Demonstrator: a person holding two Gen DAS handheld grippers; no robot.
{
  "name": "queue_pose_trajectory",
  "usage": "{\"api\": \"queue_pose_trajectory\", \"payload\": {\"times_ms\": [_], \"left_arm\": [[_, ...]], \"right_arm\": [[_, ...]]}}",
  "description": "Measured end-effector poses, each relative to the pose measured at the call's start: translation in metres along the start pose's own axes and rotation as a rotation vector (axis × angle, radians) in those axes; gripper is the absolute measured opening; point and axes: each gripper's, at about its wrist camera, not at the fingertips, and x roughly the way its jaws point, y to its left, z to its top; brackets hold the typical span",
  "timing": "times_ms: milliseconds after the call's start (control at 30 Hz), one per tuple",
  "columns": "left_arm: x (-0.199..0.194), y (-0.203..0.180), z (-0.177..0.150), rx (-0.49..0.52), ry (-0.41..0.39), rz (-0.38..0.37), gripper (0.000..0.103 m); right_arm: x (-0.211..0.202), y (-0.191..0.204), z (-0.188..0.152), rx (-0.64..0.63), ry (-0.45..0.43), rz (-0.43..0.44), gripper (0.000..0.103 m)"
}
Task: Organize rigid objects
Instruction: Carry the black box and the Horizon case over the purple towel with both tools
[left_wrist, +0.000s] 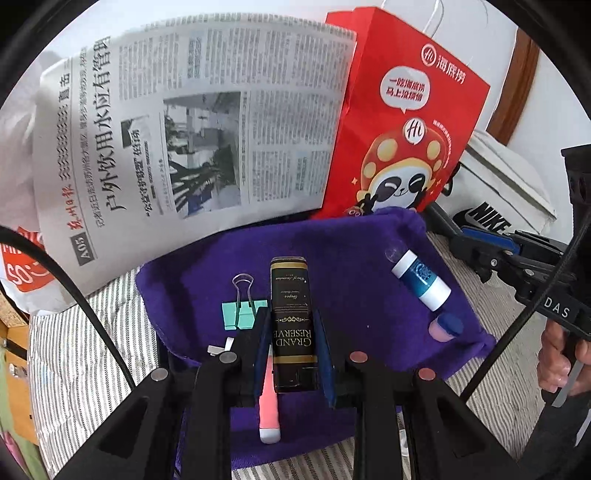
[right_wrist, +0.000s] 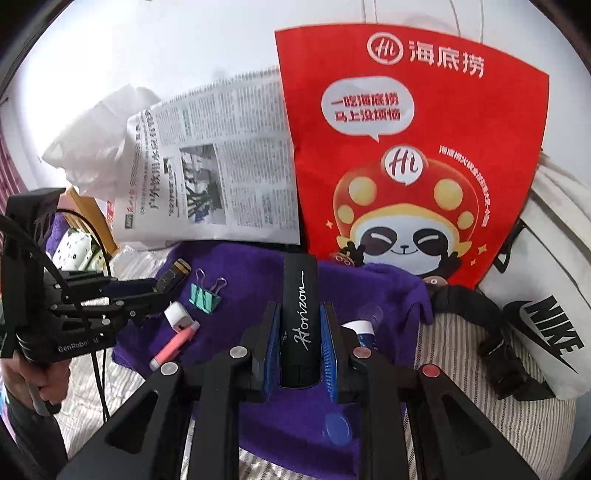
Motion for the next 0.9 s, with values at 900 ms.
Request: {"api": "queue_pose_trajectory", "payload": {"times_ms": [900], "left_arm": [[0.046, 0.006, -0.007, -0.031, 0.086, 0.007, 0.023]], "right_arm": [[0.06, -0.002, -0.017, -0.032, 0.145, -0.048, 0.022]]}}
